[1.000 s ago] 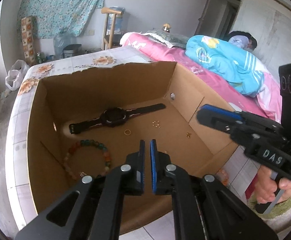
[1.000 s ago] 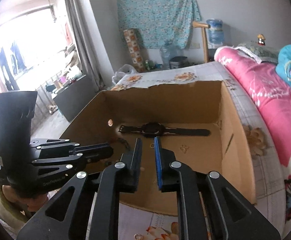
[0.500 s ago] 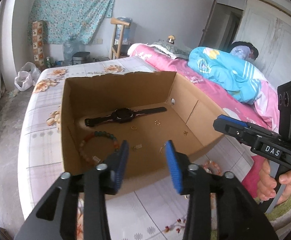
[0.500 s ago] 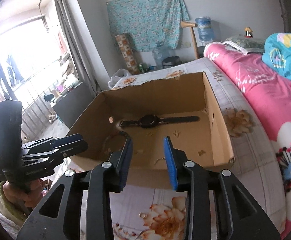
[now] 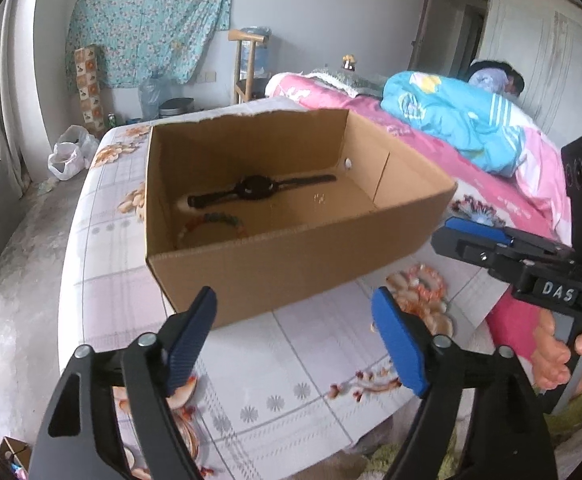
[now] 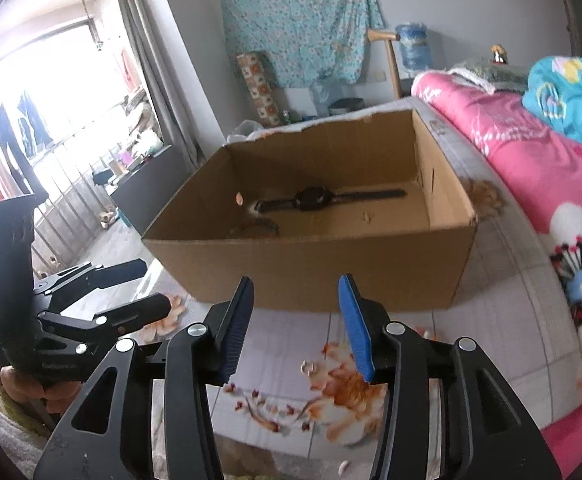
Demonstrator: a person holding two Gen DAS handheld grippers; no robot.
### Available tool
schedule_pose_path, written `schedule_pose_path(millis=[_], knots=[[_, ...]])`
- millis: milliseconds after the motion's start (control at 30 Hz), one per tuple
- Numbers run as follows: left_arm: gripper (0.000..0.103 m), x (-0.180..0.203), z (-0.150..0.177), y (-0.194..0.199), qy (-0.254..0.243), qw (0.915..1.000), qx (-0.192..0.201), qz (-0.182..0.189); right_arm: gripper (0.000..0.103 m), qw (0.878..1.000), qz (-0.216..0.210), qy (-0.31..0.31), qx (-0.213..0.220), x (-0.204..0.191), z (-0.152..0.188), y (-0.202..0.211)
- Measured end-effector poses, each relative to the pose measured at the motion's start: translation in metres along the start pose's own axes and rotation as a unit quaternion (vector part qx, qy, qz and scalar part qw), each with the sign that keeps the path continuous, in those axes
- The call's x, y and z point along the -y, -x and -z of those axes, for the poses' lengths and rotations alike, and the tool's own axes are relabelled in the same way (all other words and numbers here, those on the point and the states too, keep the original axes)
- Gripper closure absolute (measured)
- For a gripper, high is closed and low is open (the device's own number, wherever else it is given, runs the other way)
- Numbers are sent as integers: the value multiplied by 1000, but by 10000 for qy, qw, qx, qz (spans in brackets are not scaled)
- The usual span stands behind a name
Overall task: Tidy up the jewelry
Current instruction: 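Withdraw both tools from the box back over the bed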
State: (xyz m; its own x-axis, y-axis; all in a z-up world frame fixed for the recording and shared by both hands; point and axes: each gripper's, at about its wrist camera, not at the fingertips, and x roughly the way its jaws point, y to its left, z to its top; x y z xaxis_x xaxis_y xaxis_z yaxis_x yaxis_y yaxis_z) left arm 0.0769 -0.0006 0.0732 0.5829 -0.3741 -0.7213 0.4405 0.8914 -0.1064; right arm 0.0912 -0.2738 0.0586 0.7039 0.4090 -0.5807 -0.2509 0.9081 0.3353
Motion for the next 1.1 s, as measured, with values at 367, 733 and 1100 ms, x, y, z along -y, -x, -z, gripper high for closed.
schedule_pose_path(millis=[367,733,1100], knots=[[19,3,32,-59,2,9886,-1141,-985,53,9973,332,-7,-655,2,36,-17],[13,-5,38,-89,409,9786,-1602,-1228,53,9935,515,269,-982,1,43,-34],[6,-1,35,-104,519,9767,-1575,-1364,53,9906,675,420,-1114,-7,43,-51]])
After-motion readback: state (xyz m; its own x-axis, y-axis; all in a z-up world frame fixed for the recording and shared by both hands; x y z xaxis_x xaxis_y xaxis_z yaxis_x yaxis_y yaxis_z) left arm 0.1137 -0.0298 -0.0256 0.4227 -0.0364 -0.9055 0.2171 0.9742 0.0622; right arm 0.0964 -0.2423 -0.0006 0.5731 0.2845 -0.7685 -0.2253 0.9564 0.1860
